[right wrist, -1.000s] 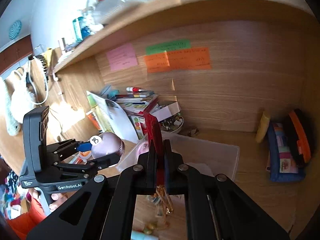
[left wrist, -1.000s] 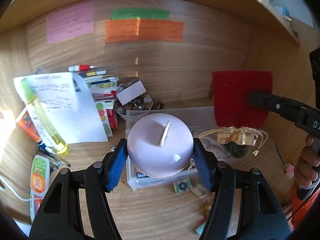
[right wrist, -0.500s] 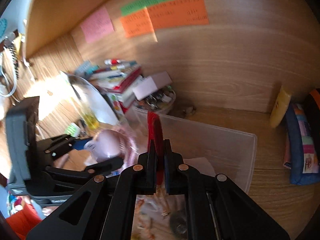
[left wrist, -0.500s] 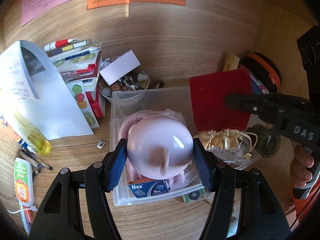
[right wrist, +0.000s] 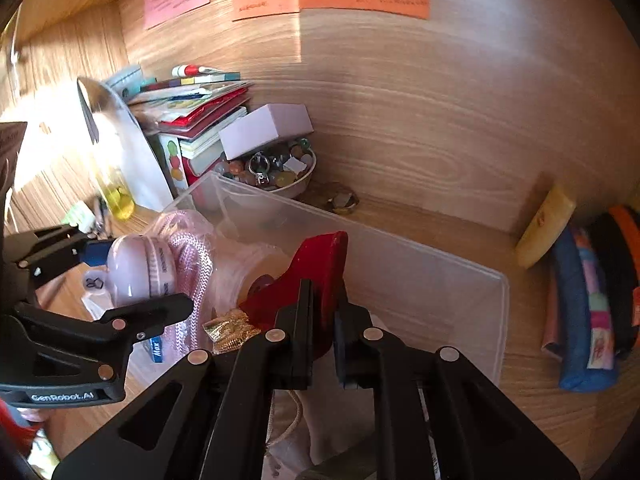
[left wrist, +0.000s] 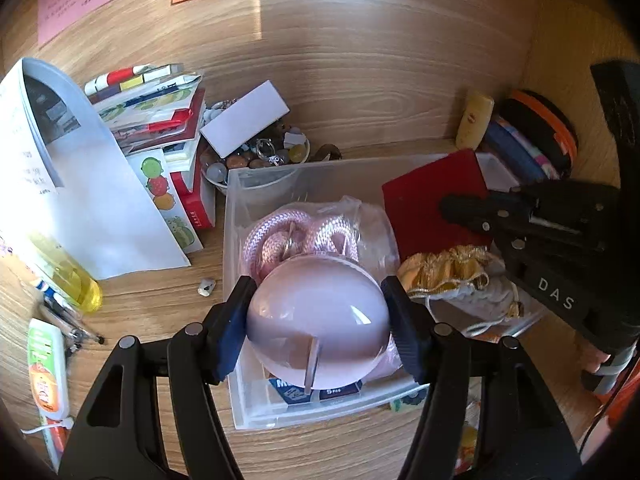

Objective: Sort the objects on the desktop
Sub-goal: 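Carry the pink ball and red pouch into the clear box and open both tools, then lift both open tools out of the clear box, then grasp the green bead tassel ornament with the right tool while the left tool grasps the flower tile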

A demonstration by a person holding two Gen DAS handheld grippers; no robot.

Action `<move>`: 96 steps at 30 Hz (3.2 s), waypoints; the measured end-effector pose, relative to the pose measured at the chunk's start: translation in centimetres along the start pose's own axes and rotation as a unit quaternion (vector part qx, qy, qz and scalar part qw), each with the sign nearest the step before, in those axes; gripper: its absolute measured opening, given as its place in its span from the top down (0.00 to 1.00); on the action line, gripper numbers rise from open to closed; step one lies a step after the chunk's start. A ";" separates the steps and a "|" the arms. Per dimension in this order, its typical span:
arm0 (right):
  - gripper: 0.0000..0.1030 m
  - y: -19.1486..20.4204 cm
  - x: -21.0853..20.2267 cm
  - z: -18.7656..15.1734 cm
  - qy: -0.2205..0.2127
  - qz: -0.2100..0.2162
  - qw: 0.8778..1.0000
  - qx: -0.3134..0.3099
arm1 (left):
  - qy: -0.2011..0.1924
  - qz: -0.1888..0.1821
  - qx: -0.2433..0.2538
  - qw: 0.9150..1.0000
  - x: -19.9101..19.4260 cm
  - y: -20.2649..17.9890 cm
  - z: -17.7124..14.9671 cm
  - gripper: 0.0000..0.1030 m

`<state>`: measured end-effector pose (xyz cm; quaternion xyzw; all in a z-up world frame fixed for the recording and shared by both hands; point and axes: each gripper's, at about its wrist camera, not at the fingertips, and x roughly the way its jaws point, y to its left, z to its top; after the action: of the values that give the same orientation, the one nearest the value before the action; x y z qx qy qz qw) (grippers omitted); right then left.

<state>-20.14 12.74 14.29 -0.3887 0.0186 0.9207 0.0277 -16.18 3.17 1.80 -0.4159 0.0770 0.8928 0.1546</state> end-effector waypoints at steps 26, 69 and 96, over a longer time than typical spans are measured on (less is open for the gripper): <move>0.20 1.2 -8.1 -2.7 -0.055 -0.060 0.997 -0.017 | -0.068 0.007 -0.018 0.998 -8.5 -0.4 -1.5 0.09; 0.81 6.5 -4.2 -13.8 0.059 0.062 0.996 -0.024 | 0.017 -0.009 -0.033 0.999 -4.6 -0.8 -9.9 0.08; 0.81 -0.8 -7.4 -13.5 0.015 0.037 0.999 0.029 | 0.075 -0.068 -0.075 0.992 1.1 -2.4 -6.3 0.62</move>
<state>-5.33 12.50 10.17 -0.4010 0.0599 0.9141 0.0042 -11.51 3.99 -3.10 -0.4963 -0.0070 0.8499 0.1769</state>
